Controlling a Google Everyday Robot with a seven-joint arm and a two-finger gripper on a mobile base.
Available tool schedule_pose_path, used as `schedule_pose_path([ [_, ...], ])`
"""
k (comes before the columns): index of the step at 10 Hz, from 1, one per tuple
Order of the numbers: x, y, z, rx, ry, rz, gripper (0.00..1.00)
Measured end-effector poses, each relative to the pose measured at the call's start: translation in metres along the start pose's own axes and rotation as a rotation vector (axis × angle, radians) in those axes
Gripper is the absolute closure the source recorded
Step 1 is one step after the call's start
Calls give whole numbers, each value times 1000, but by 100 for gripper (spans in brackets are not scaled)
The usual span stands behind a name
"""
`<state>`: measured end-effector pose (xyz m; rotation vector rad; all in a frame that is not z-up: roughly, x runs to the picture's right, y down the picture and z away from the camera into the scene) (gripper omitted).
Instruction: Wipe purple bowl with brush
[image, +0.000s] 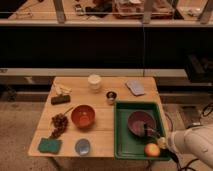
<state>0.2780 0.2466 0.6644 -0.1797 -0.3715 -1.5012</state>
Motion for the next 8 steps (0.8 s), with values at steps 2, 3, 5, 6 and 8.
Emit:
schedule_pose_path([
  [2,5,6,-1,-11,22,23,100],
  [3,9,8,-2,-17,33,32,100],
  [5,20,11,2,-36,42,39,100],
  [6,27,11,6,-44,43,39,100],
  [8,37,10,18,-60,37,33,100],
])
